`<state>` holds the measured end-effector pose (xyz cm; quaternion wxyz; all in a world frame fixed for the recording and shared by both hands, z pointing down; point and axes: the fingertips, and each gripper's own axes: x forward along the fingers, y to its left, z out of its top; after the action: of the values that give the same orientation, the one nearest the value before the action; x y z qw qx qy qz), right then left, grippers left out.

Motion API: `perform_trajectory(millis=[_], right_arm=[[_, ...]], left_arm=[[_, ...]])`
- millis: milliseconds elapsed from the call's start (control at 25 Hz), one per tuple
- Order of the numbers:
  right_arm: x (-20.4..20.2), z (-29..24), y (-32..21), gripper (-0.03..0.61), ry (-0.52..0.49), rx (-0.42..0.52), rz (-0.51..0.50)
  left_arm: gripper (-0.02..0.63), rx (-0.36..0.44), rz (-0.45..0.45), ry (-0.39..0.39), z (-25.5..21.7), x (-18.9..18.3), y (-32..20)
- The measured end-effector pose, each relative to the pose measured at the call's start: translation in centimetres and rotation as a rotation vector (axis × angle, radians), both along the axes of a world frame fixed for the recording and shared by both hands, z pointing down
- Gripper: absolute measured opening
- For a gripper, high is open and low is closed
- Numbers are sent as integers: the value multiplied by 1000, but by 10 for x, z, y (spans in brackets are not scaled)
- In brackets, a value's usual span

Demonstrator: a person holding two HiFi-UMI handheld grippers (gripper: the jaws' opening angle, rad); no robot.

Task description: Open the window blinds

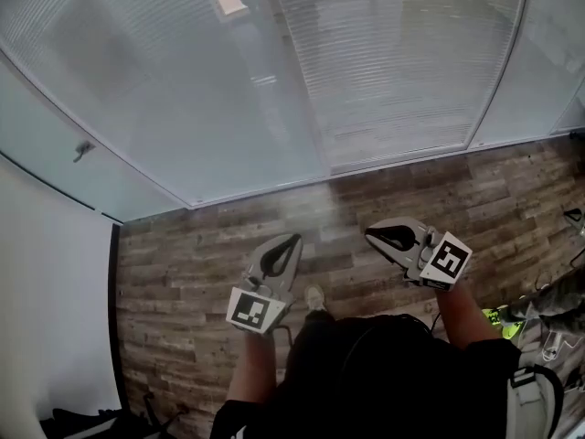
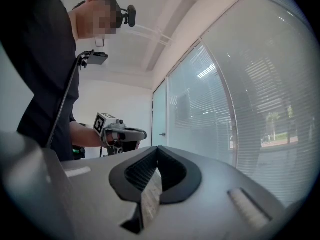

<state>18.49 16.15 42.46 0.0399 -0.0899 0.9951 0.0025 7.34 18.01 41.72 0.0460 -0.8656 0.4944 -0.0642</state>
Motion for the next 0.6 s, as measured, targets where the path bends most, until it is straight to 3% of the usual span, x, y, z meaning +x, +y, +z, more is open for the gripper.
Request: perform_trajectory(millis=[600], right_arm=[[-95,-19,-79,5,9,50,139]], left_arm=[[5,39,107,10,-18,-98,-80]])
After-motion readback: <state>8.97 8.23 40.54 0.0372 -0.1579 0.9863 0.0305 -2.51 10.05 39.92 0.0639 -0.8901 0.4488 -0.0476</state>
